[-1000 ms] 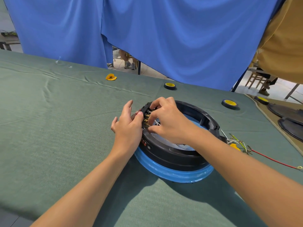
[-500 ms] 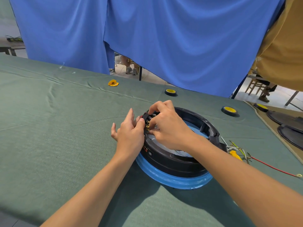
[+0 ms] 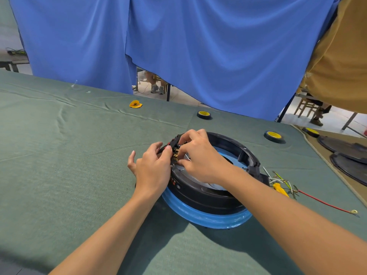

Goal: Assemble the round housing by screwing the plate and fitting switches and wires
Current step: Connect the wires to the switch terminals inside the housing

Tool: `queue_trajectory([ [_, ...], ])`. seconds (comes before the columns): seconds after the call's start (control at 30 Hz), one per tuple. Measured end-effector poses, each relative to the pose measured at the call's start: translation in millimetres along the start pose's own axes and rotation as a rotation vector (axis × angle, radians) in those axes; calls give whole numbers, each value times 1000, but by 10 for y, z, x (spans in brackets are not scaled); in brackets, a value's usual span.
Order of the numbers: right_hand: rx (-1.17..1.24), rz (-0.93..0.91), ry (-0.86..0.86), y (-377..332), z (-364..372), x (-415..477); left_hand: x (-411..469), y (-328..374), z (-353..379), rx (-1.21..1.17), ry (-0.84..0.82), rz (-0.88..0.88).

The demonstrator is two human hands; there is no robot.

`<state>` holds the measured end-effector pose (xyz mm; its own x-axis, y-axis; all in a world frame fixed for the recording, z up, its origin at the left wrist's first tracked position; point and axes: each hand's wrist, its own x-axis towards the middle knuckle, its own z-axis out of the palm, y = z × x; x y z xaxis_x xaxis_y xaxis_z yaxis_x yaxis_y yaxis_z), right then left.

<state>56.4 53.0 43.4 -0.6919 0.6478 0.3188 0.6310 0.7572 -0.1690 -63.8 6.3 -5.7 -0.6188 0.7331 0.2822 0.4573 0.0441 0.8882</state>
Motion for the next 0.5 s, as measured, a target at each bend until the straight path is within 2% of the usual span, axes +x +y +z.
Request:
queue_trajectory([
  [0.13, 49, 24, -15, 44, -78, -45, -2, 4, 24, -51, 29, -16],
  [0.37, 129, 174, 111, 378, -309, -396, 21, 78, 2, -56, 7, -35],
  [0.5, 125, 235, 236, 536, -405, -571, -46, 106, 14, -18, 120, -95],
])
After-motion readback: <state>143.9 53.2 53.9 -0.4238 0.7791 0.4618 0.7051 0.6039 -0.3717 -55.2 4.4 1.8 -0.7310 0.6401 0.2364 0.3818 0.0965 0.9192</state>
